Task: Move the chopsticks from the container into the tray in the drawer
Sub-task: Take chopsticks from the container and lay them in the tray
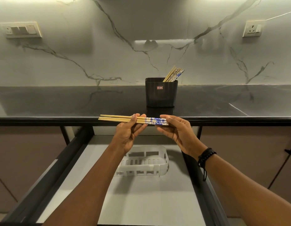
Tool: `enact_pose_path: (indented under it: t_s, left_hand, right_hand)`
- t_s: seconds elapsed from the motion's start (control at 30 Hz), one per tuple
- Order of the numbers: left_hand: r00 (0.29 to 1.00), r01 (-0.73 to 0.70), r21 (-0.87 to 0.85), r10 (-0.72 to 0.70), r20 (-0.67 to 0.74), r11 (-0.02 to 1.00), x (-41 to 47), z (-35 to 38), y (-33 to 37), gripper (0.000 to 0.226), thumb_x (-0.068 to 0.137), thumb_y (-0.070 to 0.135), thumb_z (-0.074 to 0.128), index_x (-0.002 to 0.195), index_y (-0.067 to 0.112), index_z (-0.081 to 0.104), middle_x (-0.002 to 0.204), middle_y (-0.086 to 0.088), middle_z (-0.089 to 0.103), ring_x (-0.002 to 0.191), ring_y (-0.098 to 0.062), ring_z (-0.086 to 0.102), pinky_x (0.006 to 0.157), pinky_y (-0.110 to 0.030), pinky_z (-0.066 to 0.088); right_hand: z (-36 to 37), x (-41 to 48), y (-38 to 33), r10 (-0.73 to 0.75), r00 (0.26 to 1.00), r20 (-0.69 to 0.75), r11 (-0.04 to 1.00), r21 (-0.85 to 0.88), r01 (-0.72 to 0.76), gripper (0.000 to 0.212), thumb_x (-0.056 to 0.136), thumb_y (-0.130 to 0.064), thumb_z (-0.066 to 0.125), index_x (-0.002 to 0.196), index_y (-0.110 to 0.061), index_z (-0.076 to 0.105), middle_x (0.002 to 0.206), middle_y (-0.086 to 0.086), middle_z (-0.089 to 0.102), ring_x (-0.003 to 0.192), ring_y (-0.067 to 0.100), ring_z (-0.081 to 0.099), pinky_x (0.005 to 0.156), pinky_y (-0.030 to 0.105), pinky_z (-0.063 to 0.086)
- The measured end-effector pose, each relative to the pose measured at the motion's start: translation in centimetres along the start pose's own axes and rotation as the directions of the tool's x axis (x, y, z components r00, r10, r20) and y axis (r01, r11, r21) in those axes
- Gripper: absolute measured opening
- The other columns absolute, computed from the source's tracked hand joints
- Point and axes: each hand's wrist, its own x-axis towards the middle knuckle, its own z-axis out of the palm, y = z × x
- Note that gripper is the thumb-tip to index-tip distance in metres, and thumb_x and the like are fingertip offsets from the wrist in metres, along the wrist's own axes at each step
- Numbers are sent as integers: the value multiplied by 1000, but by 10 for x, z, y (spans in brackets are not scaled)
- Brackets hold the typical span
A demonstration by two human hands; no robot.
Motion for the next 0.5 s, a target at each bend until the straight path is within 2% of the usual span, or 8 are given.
enact_pose_path:
  t_s: [0.13, 0.23, 0.37, 0.5]
  left_hand:
    - [1000, 4, 54, -3, -9, 999, 2, -2, -1, 21, 96, 13, 51, 109, 0, 61, 106, -17, 71, 93, -25, 71, 73, -31, 61]
    - [1000, 29, 69, -29, -2, 997, 4, -5, -1, 22, 96, 13, 51, 111, -1, 60, 105, -17, 71, 93, -25, 72, 72, -30, 61]
    - [999, 47, 96, -46, -18, 994, 4, -7, 0, 27, 95, 13, 53, 116, -4, 58, 106, -19, 71, 97, -27, 70, 71, -32, 61]
    - [984, -78, 26, 81, -161, 997, 7, -16, 10, 29, 93, 17, 58, 116, 1, 59, 104, -14, 73, 96, -25, 71, 69, -32, 60]
  right_hand:
    - [0, -2, 3, -86, 996, 8, 977, -195, 86, 23, 89, -8, 64, 111, -6, 68, 104, 14, 75, 93, 22, 72, 76, 25, 61]
    - [0, -2, 6, -115, 993, 10, 957, -268, 113, 22, 84, -2, 67, 104, -6, 71, 100, 11, 76, 90, 22, 73, 76, 24, 60]
    - [-2, 0, 5, -82, 995, -47, 962, -265, 67, 19, 83, -2, 68, 101, -5, 73, 99, 12, 76, 91, 24, 74, 73, 23, 60]
    - [-5, 0, 2, -18, 998, -68, 983, -183, 6, 18, 83, 0, 68, 99, -3, 73, 101, 15, 75, 92, 24, 73, 73, 24, 61]
